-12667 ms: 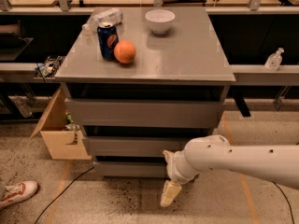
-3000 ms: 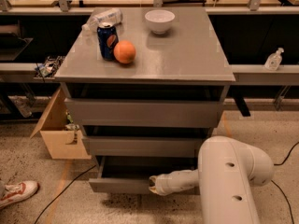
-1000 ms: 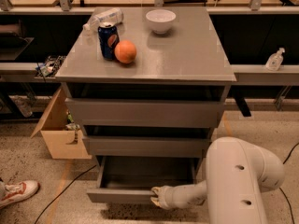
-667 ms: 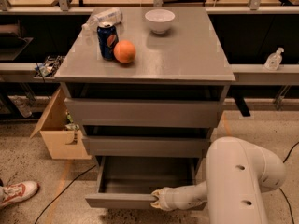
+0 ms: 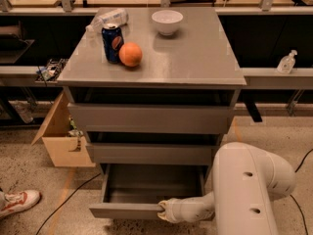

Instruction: Open bottom drawer

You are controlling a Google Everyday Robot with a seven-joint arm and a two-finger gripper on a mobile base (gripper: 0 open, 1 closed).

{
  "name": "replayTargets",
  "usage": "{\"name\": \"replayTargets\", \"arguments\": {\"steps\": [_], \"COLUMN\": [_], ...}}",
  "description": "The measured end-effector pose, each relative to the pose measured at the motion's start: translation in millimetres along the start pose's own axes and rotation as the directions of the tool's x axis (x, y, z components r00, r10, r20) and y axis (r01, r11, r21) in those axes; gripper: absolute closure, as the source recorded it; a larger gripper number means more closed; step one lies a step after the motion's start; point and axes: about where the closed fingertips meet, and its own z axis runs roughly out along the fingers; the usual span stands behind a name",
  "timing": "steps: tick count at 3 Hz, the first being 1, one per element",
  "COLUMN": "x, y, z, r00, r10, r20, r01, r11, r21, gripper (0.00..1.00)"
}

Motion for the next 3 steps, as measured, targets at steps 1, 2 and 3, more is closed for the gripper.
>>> {"name": "replayTargets", "arguments": {"steps": [1, 2, 3], "x": [-0.3, -1.9, -2.2], "y": [14.0, 13.4, 13.3], "z": [3.0, 0.3, -0.4], "r00": [1.0, 1.0, 1.0], "r10": [-0.003, -0.003, -0.003], "r20": [0.006, 0.005, 0.006], "r01": [0.003, 0.004, 0.004], "r11": [1.0, 1.0, 1.0], "r21": [-0.008, -0.009, -0.009], "gripper": [1.0, 1.0, 1.0]}}
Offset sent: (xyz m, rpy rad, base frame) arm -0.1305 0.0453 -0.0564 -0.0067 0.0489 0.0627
